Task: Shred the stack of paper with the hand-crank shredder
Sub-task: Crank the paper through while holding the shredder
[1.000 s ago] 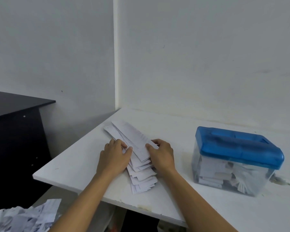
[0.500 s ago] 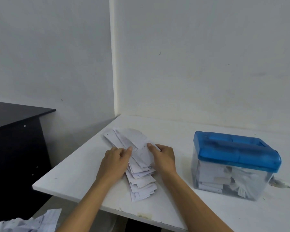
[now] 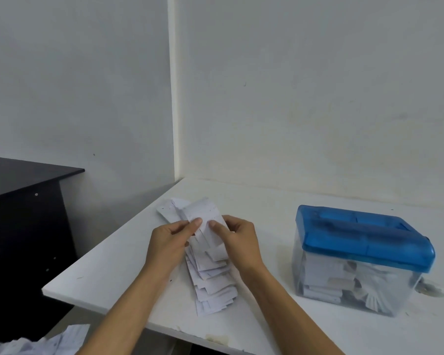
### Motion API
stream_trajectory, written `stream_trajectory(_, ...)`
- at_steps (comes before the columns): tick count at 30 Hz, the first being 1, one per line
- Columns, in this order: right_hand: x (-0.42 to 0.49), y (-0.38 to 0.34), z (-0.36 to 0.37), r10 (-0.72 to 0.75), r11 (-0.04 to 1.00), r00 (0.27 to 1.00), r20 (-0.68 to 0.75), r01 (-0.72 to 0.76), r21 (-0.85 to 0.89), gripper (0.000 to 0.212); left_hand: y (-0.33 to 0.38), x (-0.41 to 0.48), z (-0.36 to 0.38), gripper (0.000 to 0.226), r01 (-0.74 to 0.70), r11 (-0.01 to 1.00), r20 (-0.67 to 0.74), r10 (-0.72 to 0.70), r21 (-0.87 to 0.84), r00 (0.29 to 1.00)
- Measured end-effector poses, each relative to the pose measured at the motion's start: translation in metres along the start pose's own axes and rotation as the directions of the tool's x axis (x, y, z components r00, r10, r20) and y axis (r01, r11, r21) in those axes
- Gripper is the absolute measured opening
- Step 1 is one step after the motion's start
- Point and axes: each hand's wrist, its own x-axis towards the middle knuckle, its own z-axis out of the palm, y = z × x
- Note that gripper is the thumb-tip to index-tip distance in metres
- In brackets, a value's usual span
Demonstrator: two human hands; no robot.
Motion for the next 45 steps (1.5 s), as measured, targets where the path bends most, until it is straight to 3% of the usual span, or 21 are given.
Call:
stream_trajectory(6,0.003,-0.026,-0.016,-0.09,0.996,0.996,-0.027,0.09,-0.002,0.013,0.035,0.01,0.006,0.017,-0.045,0.999,0.013,0.045,0.027,0.999)
stream_trajectory(11,0.009,-0.054,-0.025,-0.106,0.994,0.988,-0.116,0.1,-0.052,0.01,0.049,0.015,0.009,0.04,0.019,1.0,0.099,-0.017,-0.02,0.995)
stream_trajectory(16,0.02,-0.087,-0.044,-0.104,0.993,0.979,-0.176,0.093,-0.069,0.007,0.014,0.017,0.004,0.022,0.047,0.943,0.047,-0.066,0.328,0.997)
stream_trajectory(20,0.028,-0.114,-0.08,-0.084,0.996,0.973,-0.216,0.086,-0.001,0.006,-0.024,0.024,-0.001,0.043,0.096,0.787,0.025,-0.14,0.609,0.99)
stream_trajectory(23,0.026,-0.134,-0.121,-0.071,0.99,0.972,-0.222,0.096,0.106,0.015,-0.023,0.033,0.001,0.05,0.125,0.664,0.009,-0.195,0.737,0.981)
stream_trajectory(24,0.023,-0.139,-0.135,-0.068,0.987,0.975,-0.213,0.097,0.131,0.018,-0.022,0.033,0.004,0.062,0.142,0.64,-0.011,-0.205,0.755,0.979)
stream_trajectory(26,0.017,-0.146,-0.162,-0.057,0.982,0.982,-0.182,0.087,0.165,0.022,-0.012,0.029,0.014,0.09,0.165,0.646,-0.1,-0.136,0.746,0.986)
stream_trajectory(28,0.011,-0.146,-0.183,-0.029,0.983,0.988,-0.152,0.056,0.172,0.022,0.009,0.018,0.029,0.069,0.033,0.727,-0.122,0.071,0.686,0.99)
stream_trajectory(31,0.002,-0.14,-0.205,0.009,0.988,0.992,-0.129,0.011,0.151,0.017,0.054,0.001,0.07,0.023,-0.235,0.86,0.049,0.24,0.454,0.97)
stream_trajectory(34,-0.008,-0.132,-0.214,0.034,0.995,0.991,-0.129,-0.022,0.093,0.015,0.094,-0.014,0.122,0.024,-0.308,0.903,0.325,0.207,0.3,0.923)
stream_trajectory(37,-0.014,-0.125,-0.221,0.031,1.0,0.992,-0.122,-0.031,0.005,0.017,0.118,-0.029,0.168,0.023,-0.346,0.896,0.486,0.18,0.278,0.855)
stream_trajectory(41,-0.019,-0.12,-0.229,0.02,0.998,0.993,-0.113,-0.026,-0.051,0.018,0.118,-0.029,0.202,0.045,-0.344,0.903,0.533,0.164,0.258,0.83)
stream_trajectory(45,-0.023,-0.114,-0.235,-0.014,0.988,0.993,-0.116,-0.004,-0.153,0.015,0.113,-0.03,0.213,0.047,-0.333,0.895,0.509,0.148,0.295,0.848)
